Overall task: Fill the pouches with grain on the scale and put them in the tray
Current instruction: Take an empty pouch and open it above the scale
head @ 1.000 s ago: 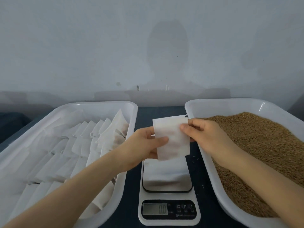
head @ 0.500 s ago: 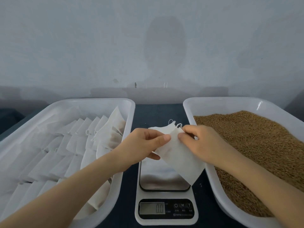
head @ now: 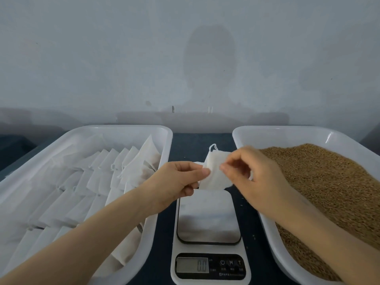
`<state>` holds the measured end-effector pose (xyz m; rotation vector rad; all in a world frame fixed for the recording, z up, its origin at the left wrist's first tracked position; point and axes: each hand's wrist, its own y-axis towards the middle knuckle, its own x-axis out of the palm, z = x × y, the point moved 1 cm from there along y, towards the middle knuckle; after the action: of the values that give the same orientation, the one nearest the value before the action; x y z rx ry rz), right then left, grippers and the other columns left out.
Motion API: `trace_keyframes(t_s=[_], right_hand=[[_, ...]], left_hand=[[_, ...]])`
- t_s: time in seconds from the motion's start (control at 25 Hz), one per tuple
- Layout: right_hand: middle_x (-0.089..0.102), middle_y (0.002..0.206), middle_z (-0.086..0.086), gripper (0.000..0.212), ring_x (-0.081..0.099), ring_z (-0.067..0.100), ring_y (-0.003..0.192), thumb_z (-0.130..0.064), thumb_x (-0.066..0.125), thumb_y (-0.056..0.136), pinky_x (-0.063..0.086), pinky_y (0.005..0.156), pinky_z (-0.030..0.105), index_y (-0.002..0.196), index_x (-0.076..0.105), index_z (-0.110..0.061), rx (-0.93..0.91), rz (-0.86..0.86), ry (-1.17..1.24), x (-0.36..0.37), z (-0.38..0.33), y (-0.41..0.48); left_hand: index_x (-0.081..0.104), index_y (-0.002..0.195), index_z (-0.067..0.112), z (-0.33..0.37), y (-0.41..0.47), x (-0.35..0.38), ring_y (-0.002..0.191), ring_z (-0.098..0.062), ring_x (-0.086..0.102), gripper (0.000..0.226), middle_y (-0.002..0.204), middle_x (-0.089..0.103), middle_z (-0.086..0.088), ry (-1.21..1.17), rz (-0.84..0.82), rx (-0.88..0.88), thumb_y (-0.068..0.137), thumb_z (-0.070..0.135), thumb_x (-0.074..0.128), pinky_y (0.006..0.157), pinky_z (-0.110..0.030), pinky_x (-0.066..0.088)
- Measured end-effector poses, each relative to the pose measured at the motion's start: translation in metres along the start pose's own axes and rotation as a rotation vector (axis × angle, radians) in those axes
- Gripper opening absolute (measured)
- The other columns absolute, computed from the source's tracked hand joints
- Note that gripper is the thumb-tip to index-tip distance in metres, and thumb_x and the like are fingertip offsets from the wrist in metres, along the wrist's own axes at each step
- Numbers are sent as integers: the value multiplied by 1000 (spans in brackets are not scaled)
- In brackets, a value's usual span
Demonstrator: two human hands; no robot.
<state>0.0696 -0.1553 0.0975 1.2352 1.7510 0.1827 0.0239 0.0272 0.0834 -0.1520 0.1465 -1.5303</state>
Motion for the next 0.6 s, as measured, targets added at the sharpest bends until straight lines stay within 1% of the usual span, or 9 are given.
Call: trace_keyframes(t_s=[0.12, 0.16, 0.24, 0.36, 0.44, 0.48, 0.52, 0.6], right_hand=[[66, 85, -14, 28, 63, -1, 82, -44, 51, 87, 49, 69, 13, 102, 62, -23, 84, -199, 155, 11, 0, -4], [68, 85, -13, 34, 64, -1, 82, -47, 49, 86, 51, 69, 15, 105, 63, -22, 105, -239, 191, 13, 1, -5], [70, 82, -12, 38, 65, -1, 79, -50, 48, 84, 51, 66, 14, 105, 66, -23, 104, -264, 207, 14, 1, -5], [69, 75, -14, 30, 65, -1, 75, -50, 47, 83, 51, 64, 15, 96, 67, -32, 105, -261, 196, 13, 2, -4], [68, 72, -15, 22, 64, -1, 72, -48, 48, 84, 50, 62, 14, 89, 66, -37, 116, -265, 202, 11, 0, -4], [68, 72, -16, 21, 64, 0, 71, -47, 48, 86, 49, 62, 14, 86, 67, -36, 121, -268, 204, 10, 0, -4], [68, 73, -16, 22, 64, 3, 70, -43, 50, 88, 50, 62, 17, 85, 69, -33, 128, -272, 207, 10, 0, -3], [68, 73, -14, 23, 64, 9, 70, -34, 51, 93, 53, 64, 28, 84, 71, -26, 141, -283, 194, 9, 0, -3]], left_hand=[[70, 60, 27, 2, -4, 3, 54, -4, 55, 14, 61, 63, 8, 71, -56, 50, 72, 30, 77, 51, -13, 43], [70, 61, 29, 2, -5, 4, 56, -4, 57, 14, 64, 66, 7, 115, -70, 65, 73, 32, 77, 52, -14, 44], [70, 65, 31, 2, -7, 6, 60, -6, 61, 12, 73, 71, 4, 194, -79, 97, 73, 35, 77, 54, -17, 45], [70, 68, 33, 0, -7, 7, 64, -8, 63, 15, 85, 74, 0, 268, -64, 140, 81, 27, 75, 56, -19, 44], [71, 69, 33, 0, -6, 7, 65, -8, 64, 14, 88, 74, 0, 286, -60, 146, 82, 26, 74, 56, -18, 44], [72, 70, 33, 0, -6, 8, 65, -7, 65, 14, 87, 74, 1, 289, -59, 146, 82, 26, 74, 55, -17, 44], [72, 70, 33, 0, -6, 8, 65, -7, 65, 14, 86, 74, 2, 289, -55, 144, 82, 26, 74, 55, -16, 44], [71, 68, 33, 1, -7, 8, 65, -8, 66, 15, 83, 74, 3, 277, -44, 136, 82, 26, 74, 55, -16, 44]])
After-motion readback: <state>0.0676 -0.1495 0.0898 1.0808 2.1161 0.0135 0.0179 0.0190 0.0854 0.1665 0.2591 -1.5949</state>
